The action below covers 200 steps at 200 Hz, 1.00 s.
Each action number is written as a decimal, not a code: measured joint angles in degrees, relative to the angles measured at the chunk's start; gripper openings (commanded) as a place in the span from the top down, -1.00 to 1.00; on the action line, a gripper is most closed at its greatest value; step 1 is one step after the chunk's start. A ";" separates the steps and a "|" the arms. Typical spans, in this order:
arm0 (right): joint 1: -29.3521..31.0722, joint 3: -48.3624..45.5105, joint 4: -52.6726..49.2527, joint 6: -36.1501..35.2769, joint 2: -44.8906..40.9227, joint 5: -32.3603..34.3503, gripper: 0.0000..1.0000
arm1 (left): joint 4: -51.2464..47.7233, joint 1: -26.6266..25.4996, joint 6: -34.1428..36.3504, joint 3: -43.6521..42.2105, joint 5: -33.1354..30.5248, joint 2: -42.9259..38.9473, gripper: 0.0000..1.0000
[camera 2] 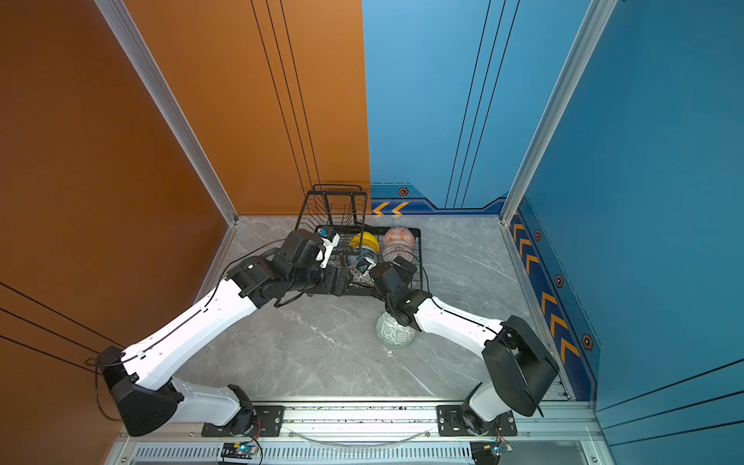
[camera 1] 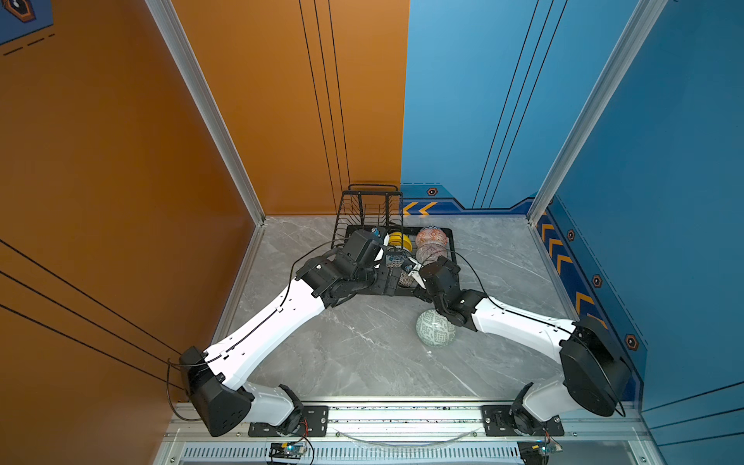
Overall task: Load the bowls into the dish rack
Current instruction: 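Open the right gripper and withdraw both grippers from the rack, then move the left gripper over the green-patterned bowl and grasp its rim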
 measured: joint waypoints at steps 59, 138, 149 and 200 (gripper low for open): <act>-3.61 0.81 -15.47 11.04 -14.78 -4.48 -1.00 | -0.04 -2.34 -1.11 -3.82 -1.18 -4.59 -0.96; -12.00 14.64 -40.54 29.59 -18.34 -16.68 -1.00 | 2.62 -11.37 -7.67 -14.45 -3.48 -5.05 -0.96; -12.96 14.82 -42.49 31.06 -18.32 -18.16 -1.00 | 4.44 -11.61 -8.87 -16.37 -2.69 -4.61 -0.96; -15.04 16.02 -46.34 35.91 -16.26 -22.60 -1.00 | 13.35 -12.63 -13.38 -20.31 2.32 2.19 -0.97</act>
